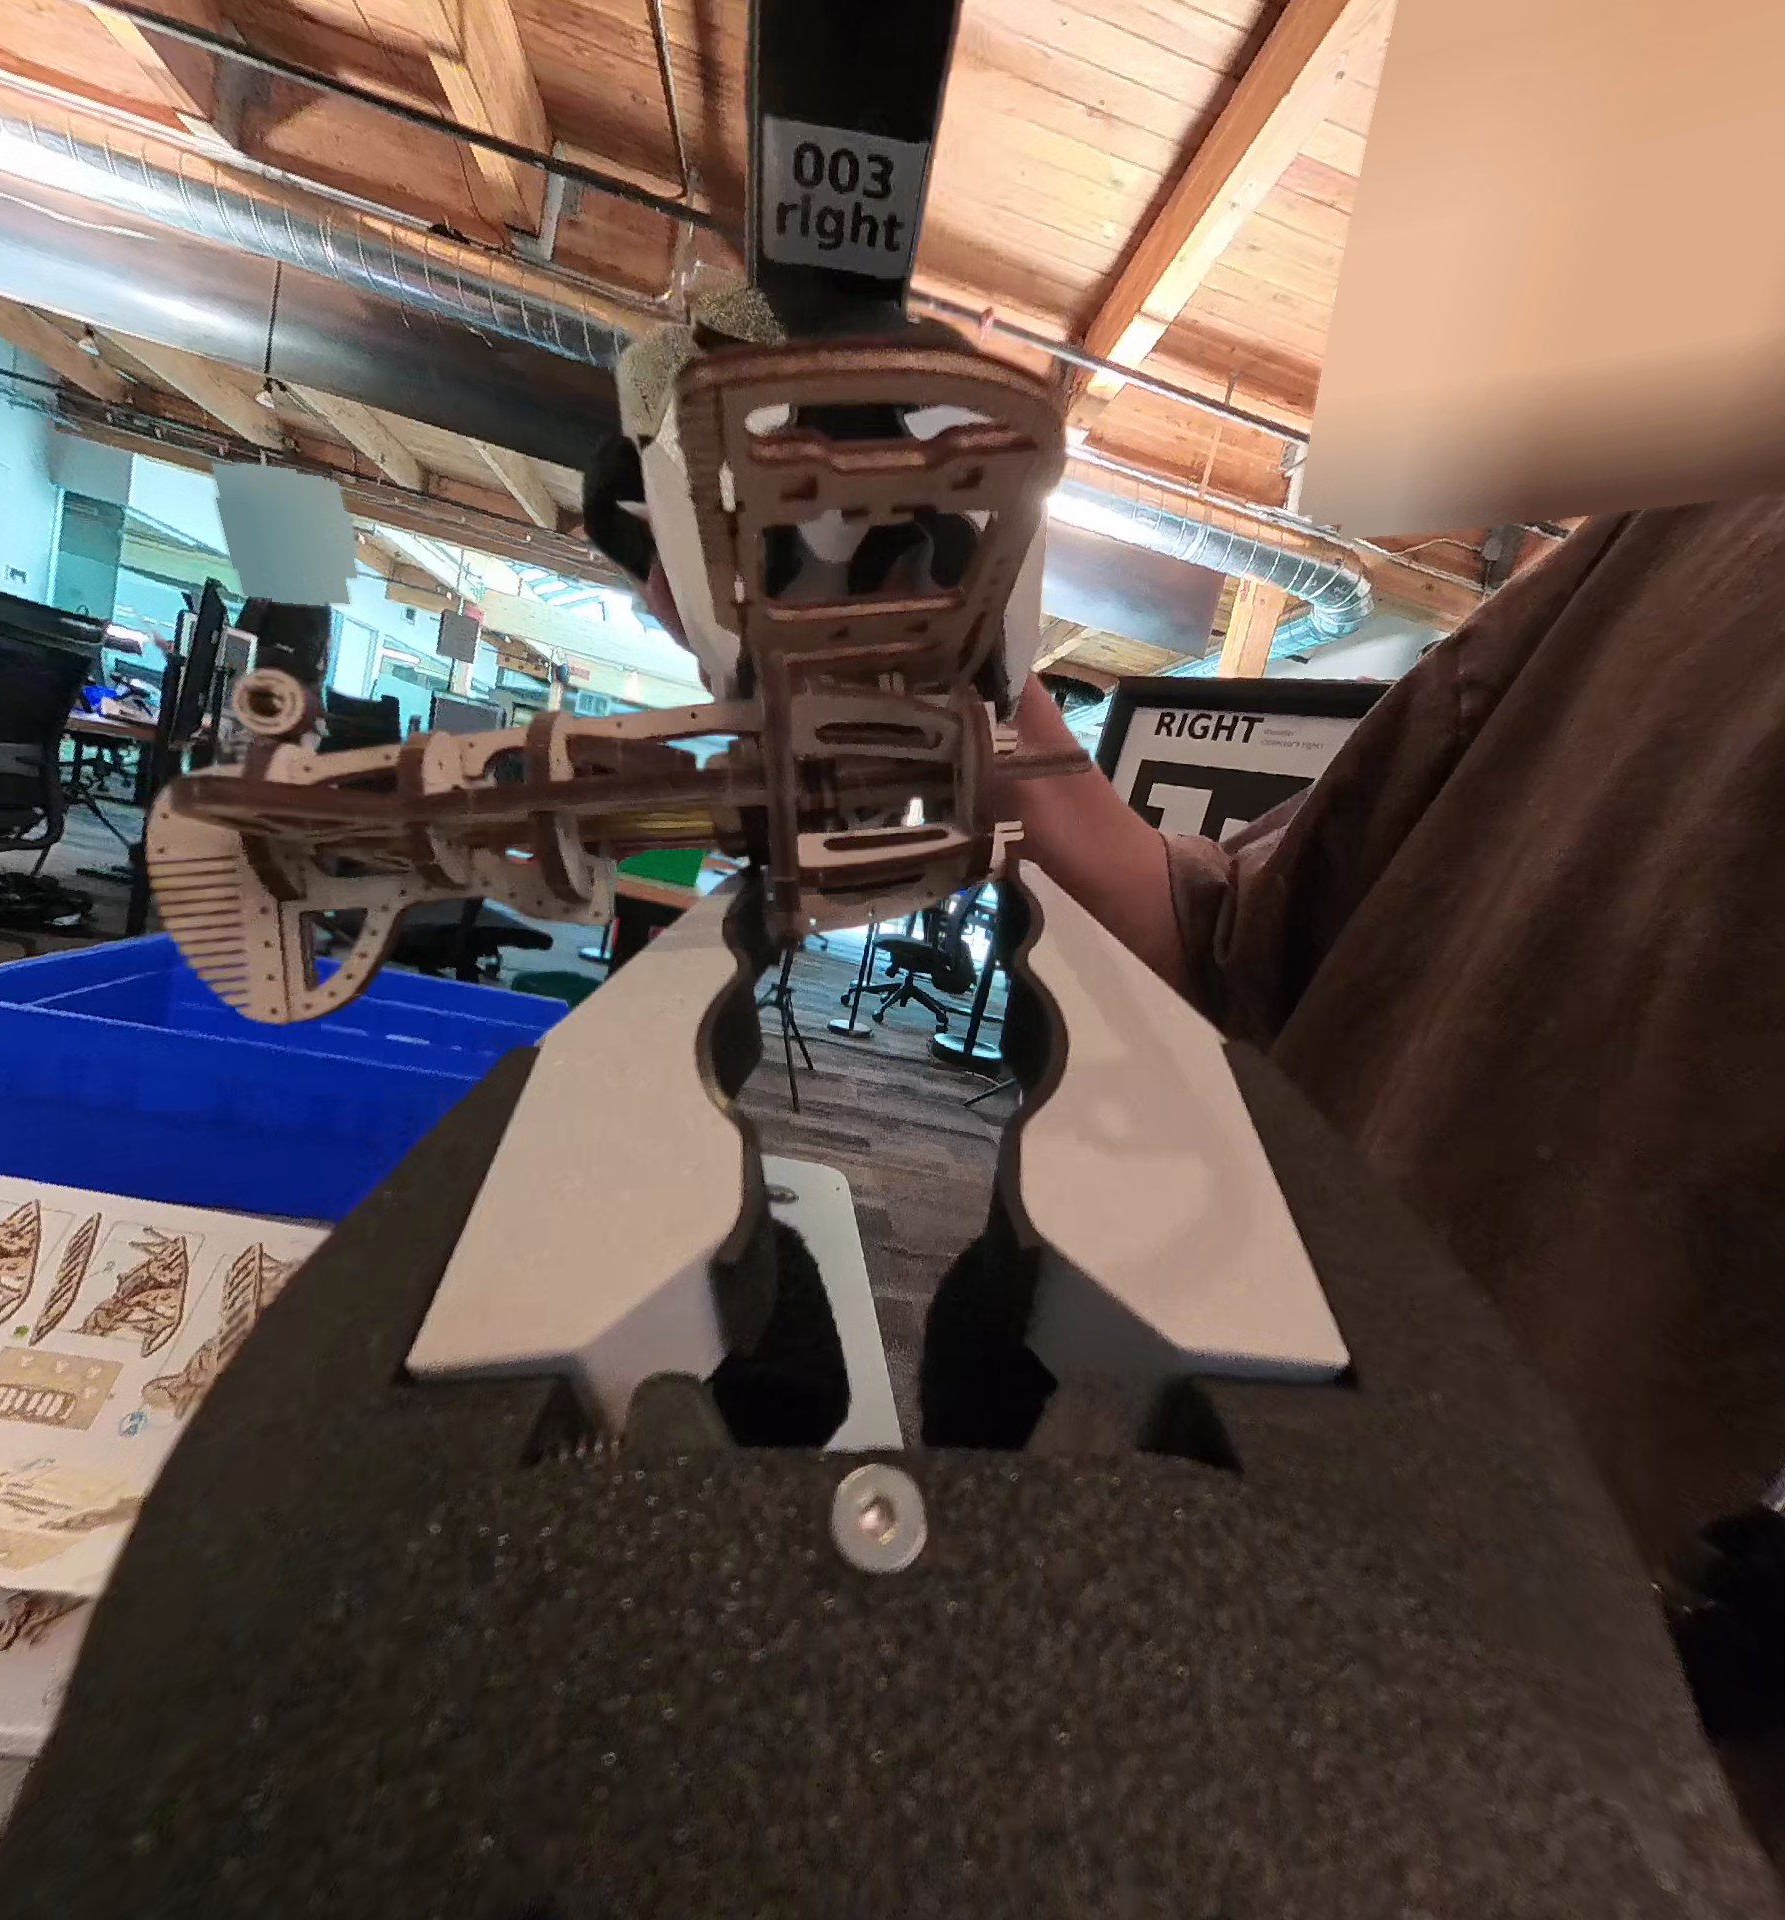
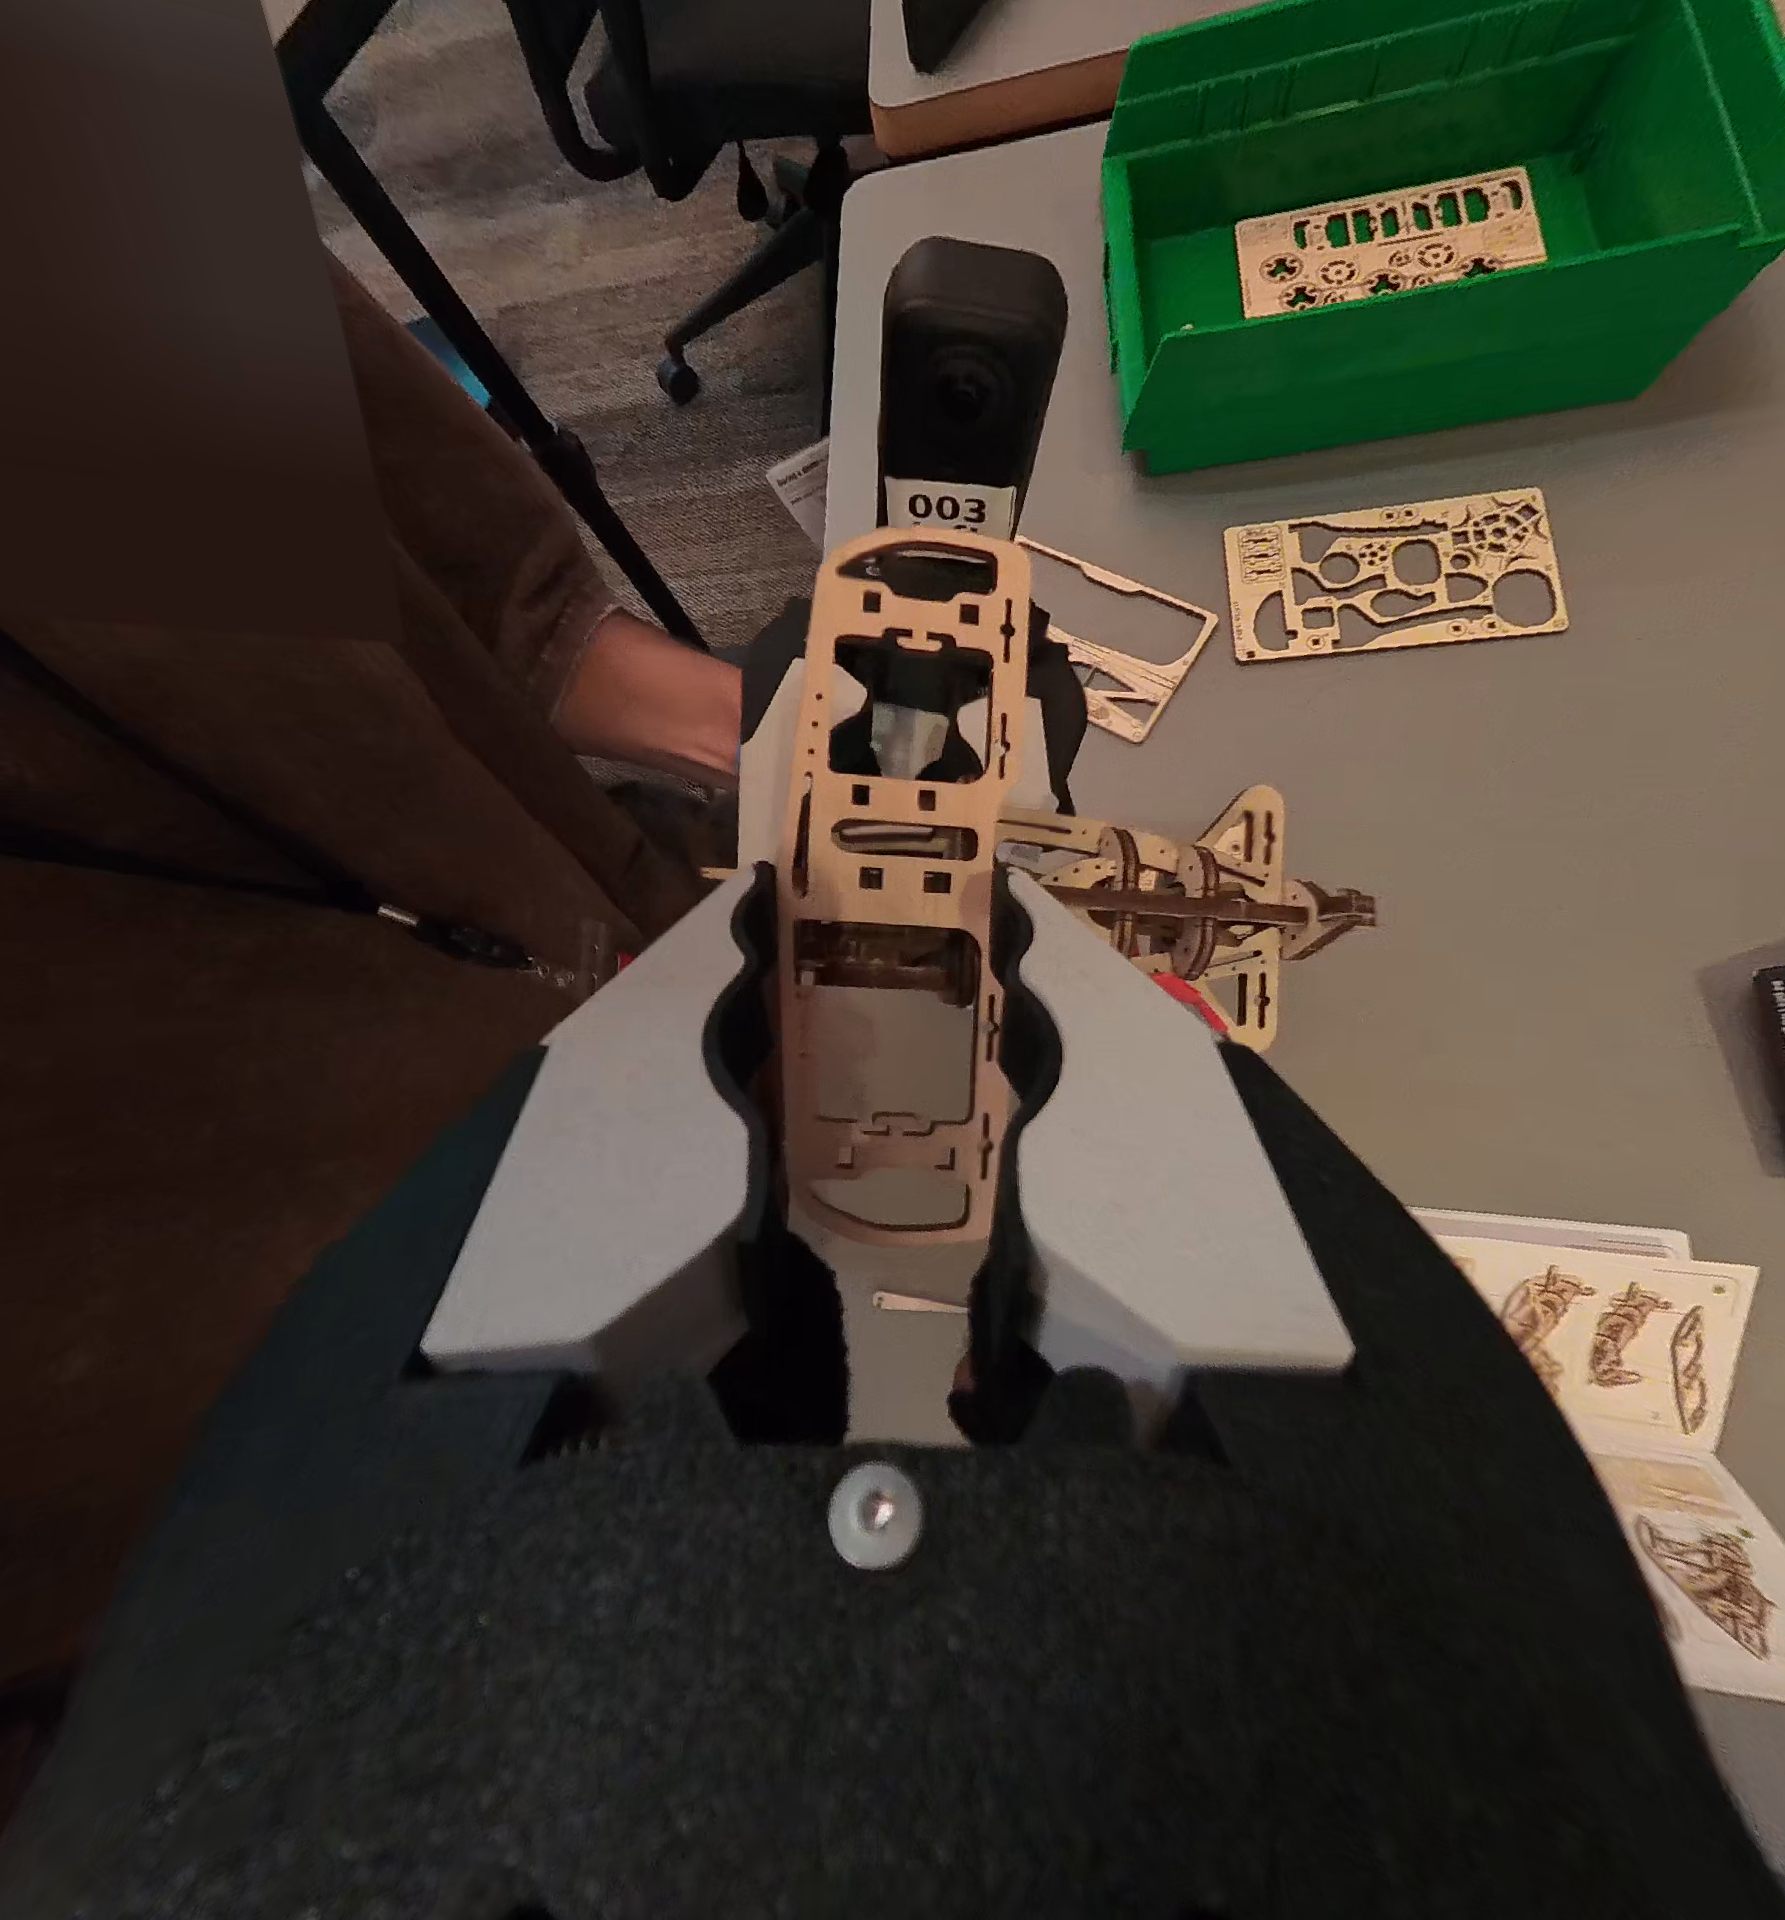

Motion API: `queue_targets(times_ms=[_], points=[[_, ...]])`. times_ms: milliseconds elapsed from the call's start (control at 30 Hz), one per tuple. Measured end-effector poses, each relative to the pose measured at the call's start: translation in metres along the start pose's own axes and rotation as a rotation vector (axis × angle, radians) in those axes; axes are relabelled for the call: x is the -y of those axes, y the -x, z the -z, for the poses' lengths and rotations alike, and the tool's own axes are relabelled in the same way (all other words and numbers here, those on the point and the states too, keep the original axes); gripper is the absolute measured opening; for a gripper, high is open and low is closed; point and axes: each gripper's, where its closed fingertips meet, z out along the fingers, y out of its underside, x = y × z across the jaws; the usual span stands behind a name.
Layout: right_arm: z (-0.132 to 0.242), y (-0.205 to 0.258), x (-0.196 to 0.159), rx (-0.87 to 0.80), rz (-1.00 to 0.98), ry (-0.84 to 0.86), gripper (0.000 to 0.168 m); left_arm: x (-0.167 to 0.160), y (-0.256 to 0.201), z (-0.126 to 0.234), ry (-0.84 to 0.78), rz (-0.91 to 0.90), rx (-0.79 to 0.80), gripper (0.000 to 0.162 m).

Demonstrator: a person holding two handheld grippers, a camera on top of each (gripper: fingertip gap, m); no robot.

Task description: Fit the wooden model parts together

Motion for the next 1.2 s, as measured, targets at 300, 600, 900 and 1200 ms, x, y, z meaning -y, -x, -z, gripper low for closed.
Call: queue_targets(times_ms=[300, 600, 900, 1200], points=[[-0.003, -0.017, -0.010, 0.102, -0.118, -0.098, 0.039, -0.010, 0.014, 0.004, 0.056, 0.092, 0.038, 0.041], [-0.010, -0.033, -0.007, 0.183, -0.236, -0.289, 0.039, -0.010, 0.029, 0.013, 0.020, 0.207, 0.068, 0.041], [-0.015, -0.036, -0.004, 0.117, -0.206, -0.192, 0.041, -0.006, 0.032, 0.019, 0.002, 0.206, 0.072, 0.042], [-0.015, -0.036, 0.001, 0.142, -0.222, -0.158, 0.041, 0.002, 0.032, 0.025, -0.003, 0.153, 0.087, 0.041]])
